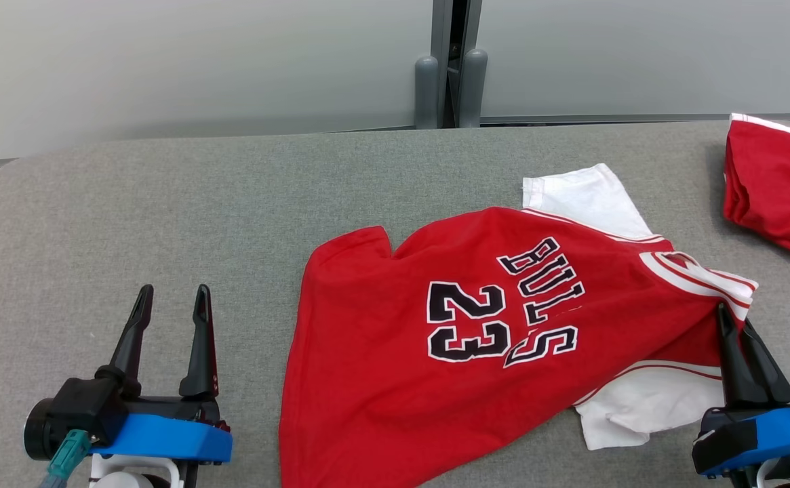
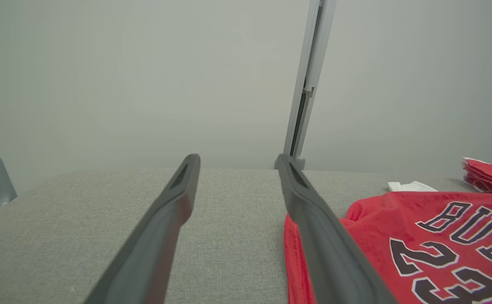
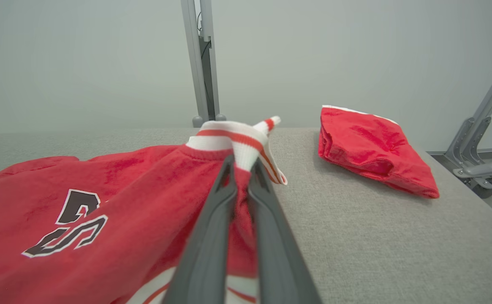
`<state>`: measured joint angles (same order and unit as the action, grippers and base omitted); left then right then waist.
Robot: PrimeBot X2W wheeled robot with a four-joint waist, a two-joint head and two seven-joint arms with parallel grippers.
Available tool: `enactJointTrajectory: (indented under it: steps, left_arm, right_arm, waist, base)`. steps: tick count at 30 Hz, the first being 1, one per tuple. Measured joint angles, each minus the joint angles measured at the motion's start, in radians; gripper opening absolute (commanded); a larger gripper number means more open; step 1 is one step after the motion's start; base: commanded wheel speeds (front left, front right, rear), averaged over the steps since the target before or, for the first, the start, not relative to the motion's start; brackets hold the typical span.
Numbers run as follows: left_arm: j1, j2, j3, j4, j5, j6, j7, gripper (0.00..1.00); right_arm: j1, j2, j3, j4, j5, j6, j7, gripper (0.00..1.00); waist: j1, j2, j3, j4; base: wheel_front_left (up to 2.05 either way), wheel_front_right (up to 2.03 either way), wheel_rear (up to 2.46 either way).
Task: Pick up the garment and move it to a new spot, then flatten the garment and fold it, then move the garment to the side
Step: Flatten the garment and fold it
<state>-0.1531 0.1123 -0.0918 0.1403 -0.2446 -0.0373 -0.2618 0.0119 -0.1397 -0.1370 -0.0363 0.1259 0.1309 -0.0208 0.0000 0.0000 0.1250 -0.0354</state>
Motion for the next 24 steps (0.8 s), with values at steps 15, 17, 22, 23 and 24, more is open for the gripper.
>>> enactJointTrajectory:
  steps: [15,17,22,23,24]
  left_arm:
    - [-0.004,-0.011,0.012,0.001,0.010,-0.010,0.000,1.00]
    - [-0.014,-0.014,0.011,-0.001,0.013,-0.010,0.000,1.00]
    - [-0.043,-0.021,0.007,-0.004,0.017,-0.018,0.000,1.00]
    - [-0.047,-0.022,0.007,-0.003,0.018,-0.019,0.000,1.00]
    - [-0.052,-0.023,0.007,-0.003,0.018,-0.020,0.000,1.00]
  right_arm:
    - [-0.059,-0.042,-0.011,0.039,-0.028,0.000,0.001,0.00]
    - [-0.097,-0.054,-0.011,0.077,-0.040,0.000,-0.001,0.00]
    - [-0.201,-0.091,-0.010,0.203,-0.057,0.000,-0.019,0.00]
    - [-0.224,-0.101,-0.007,0.236,-0.062,0.000,-0.020,0.00]
    - [-0.245,-0.108,-0.007,0.266,-0.064,0.000,-0.025,0.00]
  waist:
    - [0.0000,0.0000,0.017,0.016]
    - [0.0000,0.0000,0.027,0.019]
    - [0.0000,0.0000,0.064,0.035]
    - [0.0000,0.0000,0.073,0.039]
    - [0.0000,0.0000,0.081,0.043]
  base:
    - [0.00,0.00,0.00]
    - [0.00,0.00,0.00]
    - [0.00,0.00,0.00]
    - [0.00,0.00,0.00]
    - [0.00,0.00,0.00]
